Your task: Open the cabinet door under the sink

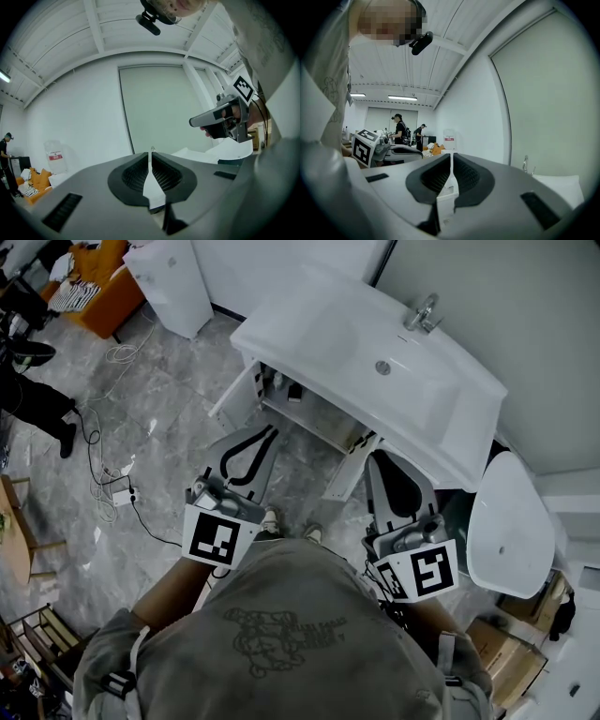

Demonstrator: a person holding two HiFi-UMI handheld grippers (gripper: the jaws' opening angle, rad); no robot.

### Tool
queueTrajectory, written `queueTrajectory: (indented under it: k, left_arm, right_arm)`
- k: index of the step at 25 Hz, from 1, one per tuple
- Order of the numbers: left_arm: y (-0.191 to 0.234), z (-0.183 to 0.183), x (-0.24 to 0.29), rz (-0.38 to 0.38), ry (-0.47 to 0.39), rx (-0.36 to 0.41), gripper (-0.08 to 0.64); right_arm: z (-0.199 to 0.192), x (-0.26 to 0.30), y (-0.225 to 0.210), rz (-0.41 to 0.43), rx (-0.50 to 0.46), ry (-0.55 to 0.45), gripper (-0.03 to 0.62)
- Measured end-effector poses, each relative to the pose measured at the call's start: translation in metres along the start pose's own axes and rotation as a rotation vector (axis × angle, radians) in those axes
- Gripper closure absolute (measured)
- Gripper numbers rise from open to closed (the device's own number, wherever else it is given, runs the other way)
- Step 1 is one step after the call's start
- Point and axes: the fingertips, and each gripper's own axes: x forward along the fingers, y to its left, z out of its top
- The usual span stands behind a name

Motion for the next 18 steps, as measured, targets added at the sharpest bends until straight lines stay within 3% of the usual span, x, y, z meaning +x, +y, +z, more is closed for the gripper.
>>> queueTrajectory:
  k: [18]
  left_arm:
    - [-0.002, -0.006, -0.001, -0.008, 0.008, 0.018, 0.526]
  right_arm:
    - [-0.016, 0.003, 0.002, -0.013, 0.022, 0.034, 0.555]
